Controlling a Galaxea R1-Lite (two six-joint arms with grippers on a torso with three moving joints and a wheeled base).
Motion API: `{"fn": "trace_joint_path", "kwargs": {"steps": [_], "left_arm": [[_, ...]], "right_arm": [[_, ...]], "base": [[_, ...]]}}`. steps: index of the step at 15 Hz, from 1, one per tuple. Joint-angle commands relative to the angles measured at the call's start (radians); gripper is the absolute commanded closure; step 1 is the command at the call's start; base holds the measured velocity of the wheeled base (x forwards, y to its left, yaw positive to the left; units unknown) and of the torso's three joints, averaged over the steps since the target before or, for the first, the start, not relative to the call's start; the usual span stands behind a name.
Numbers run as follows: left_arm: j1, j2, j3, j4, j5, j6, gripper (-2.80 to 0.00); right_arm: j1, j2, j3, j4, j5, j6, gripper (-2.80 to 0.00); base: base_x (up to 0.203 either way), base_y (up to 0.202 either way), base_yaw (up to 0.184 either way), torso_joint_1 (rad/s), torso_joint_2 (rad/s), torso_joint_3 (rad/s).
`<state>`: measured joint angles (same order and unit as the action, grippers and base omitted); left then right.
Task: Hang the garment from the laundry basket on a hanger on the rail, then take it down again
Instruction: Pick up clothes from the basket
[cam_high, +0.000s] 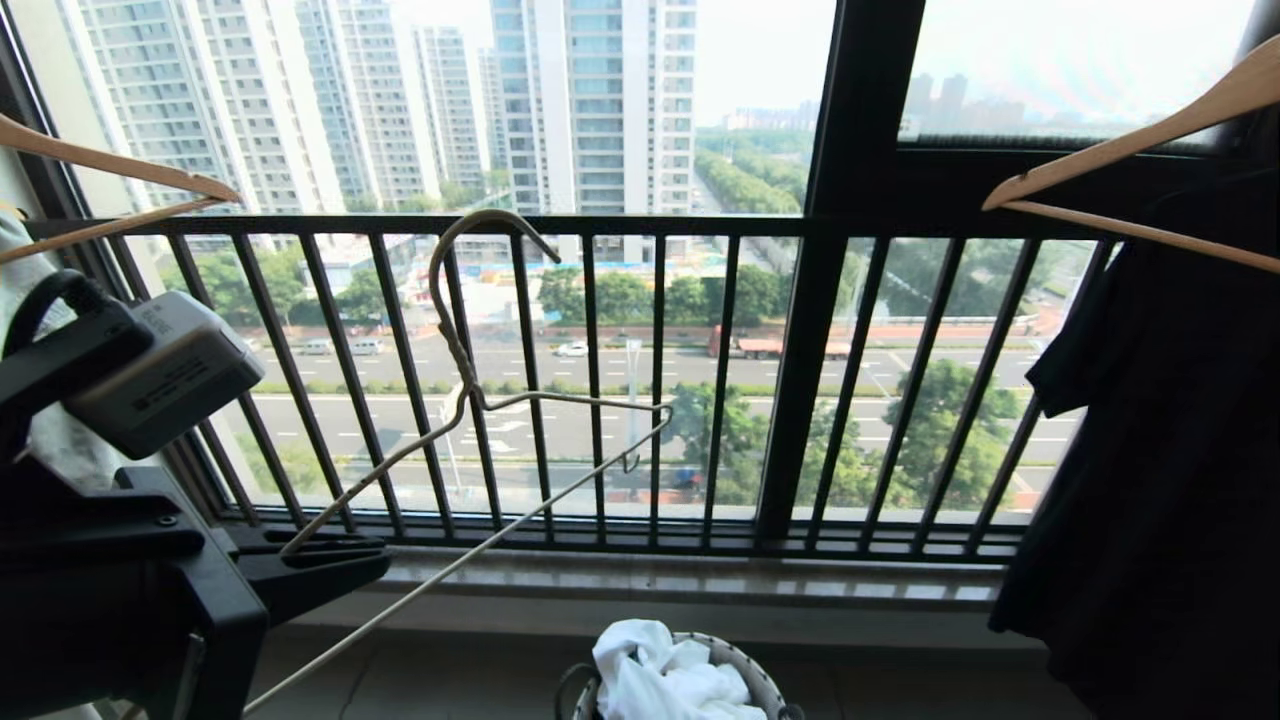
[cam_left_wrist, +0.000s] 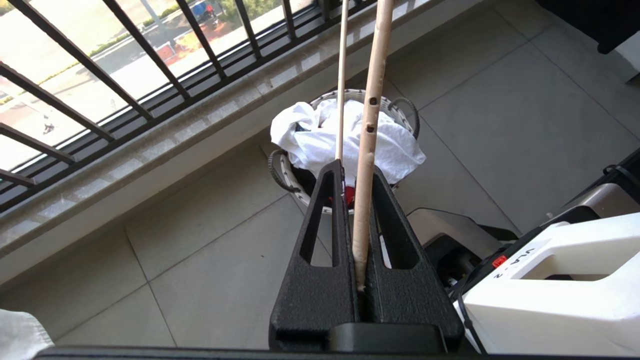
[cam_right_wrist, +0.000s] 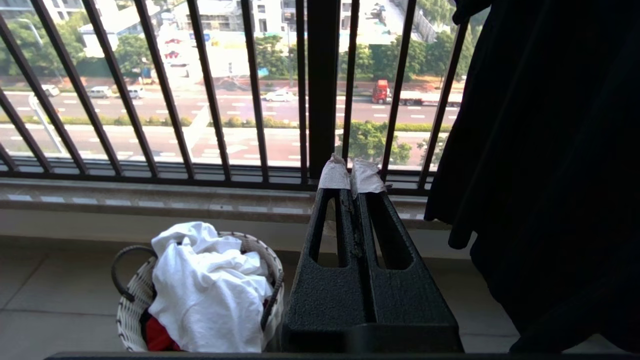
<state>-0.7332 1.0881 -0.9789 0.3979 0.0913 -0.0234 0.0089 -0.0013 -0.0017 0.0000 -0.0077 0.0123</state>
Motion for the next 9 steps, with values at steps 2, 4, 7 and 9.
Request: {"fn": "trace_joint_path", "kwargs": {"steps": [2,4,7,9], "left_arm": [[0.000,-0.001,0.000,-0.009,0.001,-0.001,0.00],[0.000,-0.005,0.000,-0.021,0.001,-0.003,0.00],[0.000,-0.008,0.000,-0.021,0.001,-0.003,0.00],[0.000,-0.010,0.000,-0.022,0.001,-0.003,0.00]], "right_arm": [[0.000,0.001,0.000,0.000,0.000,0.001,0.00],[0.000,0.001,0.000,0.000,0.000,0.001,0.00],[0.000,0.001,0.000,0.000,0.000,0.000,0.00],[0.000,0.001,0.000,0.000,0.000,0.001,0.00]], "base": [[0.000,0.000,0.000,-0.243,0.55,0.315],[0.000,0.000,0.000,-0.228,0.56,0.315],[0.000,0.000,0.000,-0.219,0.53,0.312],[0.000,0.000,0.000,-0.202,0.51,0.300]]}}
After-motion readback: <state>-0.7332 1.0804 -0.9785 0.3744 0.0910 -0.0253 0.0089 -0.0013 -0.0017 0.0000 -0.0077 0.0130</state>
